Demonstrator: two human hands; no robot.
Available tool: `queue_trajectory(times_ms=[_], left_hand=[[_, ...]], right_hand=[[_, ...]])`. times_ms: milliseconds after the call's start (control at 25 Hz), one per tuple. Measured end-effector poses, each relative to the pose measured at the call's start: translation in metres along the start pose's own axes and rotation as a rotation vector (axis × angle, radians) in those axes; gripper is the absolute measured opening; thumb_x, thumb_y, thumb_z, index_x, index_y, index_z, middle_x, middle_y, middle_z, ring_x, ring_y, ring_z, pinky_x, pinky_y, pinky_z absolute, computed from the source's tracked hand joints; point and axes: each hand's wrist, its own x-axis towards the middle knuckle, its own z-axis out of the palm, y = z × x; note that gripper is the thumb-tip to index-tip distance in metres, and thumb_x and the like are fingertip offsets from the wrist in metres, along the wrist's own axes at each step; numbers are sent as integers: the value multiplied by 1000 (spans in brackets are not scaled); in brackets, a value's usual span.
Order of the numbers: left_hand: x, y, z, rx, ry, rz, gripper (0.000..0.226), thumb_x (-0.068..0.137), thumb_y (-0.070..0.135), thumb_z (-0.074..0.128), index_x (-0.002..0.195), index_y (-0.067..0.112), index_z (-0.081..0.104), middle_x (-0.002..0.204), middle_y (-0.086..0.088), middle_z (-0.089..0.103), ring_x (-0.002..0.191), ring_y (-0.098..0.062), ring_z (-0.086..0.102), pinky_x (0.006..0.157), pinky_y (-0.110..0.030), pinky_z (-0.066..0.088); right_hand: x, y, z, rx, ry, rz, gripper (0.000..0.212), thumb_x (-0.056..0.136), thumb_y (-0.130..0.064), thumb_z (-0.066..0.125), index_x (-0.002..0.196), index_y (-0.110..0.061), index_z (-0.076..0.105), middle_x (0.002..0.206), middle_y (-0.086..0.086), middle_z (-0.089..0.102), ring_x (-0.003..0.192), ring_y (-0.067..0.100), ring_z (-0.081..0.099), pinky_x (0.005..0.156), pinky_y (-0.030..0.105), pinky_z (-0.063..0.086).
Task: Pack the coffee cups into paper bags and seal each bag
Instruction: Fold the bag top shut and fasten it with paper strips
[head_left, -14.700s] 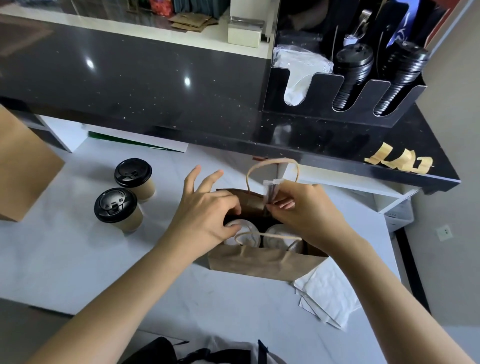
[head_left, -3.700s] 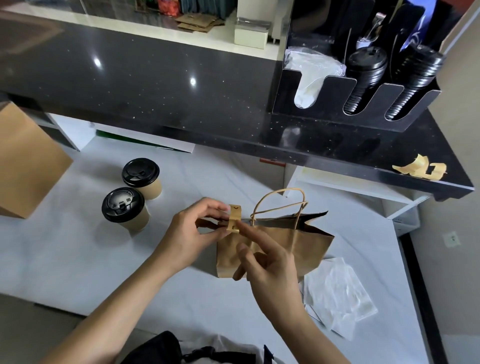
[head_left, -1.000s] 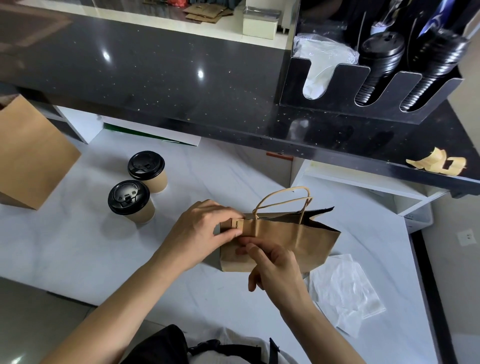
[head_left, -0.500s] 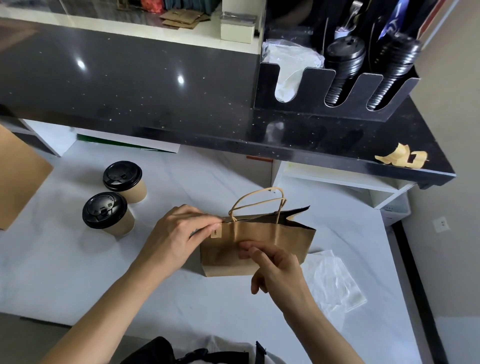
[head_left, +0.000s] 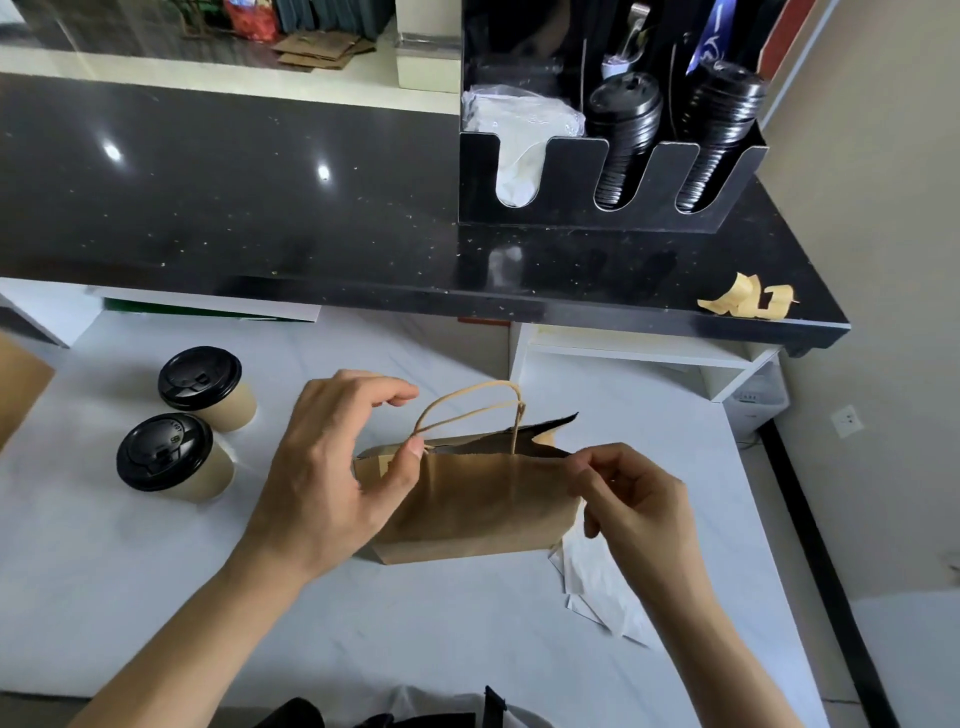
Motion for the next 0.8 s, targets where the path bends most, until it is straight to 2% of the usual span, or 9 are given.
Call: queue_trajectory(times_ms=[120, 240, 320, 440, 560, 640, 720, 800], left_hand=[[4, 26, 3, 37, 141, 105, 18, 88, 19, 68, 96, 3, 67, 94, -3, 62, 88, -24, 57, 84, -32, 44], [-1, 44, 10, 25, 39, 244, 13, 91, 15, 70, 86, 3, 70, 89, -4, 65, 81, -25, 61, 78, -34, 49], [-6, 53, 17, -12, -107, 290, 10, 94, 16, 69, 96, 7, 73, 98, -2, 67, 90, -22, 65, 82, -35, 53], [-9, 60, 32, -3, -330, 217, 34, 97, 20, 66, 130, 13, 65, 127, 1, 63, 119, -18, 62, 101, -35, 50], [-6, 62, 48, 72, -401, 262, 52, 93, 16, 71, 143, 11, 56, 144, -2, 56, 138, -20, 50, 113, -38, 43], [-3, 63, 60, 151, -402, 376, 51, 96, 10, 67, 145, 8, 53, 150, -4, 53, 145, -21, 42, 117, -38, 38], [-1, 63, 70, 214, -374, 461, 48, 101, 4, 57, 148, 8, 50, 154, -6, 49, 150, -24, 35, 118, -39, 37], [5, 63, 80, 286, -318, 489, 47, 101, 2, 54, 147, 7, 51, 148, -7, 55, 148, -27, 39, 117, -42, 36]], right_hand=[[7, -1, -7, -29, 18, -37, 21, 86, -14, 76, 87, -33, 70, 73, -5, 66, 54, 27, 51, 51, 15, 39], [13, 1, -8, -115, -4, -85, 41, 79, -14, 80, 108, -41, 65, 84, -6, 58, 59, 17, 48, 57, 14, 40], [18, 5, -10, -181, -73, -102, 59, 79, -18, 81, 124, -49, 59, 96, -9, 54, 69, 12, 52, 67, 13, 43], [27, 10, -12, -240, -167, -101, 70, 82, -21, 78, 136, -56, 49, 108, -10, 50, 78, 9, 55, 73, 13, 45], [36, 12, -12, -243, -193, -105, 57, 85, -24, 73, 131, -53, 55, 110, -9, 51, 77, 6, 57, 74, 13, 45], [41, 13, -12, -232, -191, -131, 43, 84, -25, 71, 119, -48, 64, 109, -7, 54, 74, 5, 58, 73, 13, 45], [44, 16, -12, -216, -173, -146, 38, 82, -15, 70, 107, -44, 69, 106, -7, 57, 72, 7, 59, 70, 13, 45], [46, 19, -11, -208, -141, -150, 34, 82, -11, 73, 98, -41, 71, 99, -8, 60, 70, 8, 59, 68, 12, 44]])
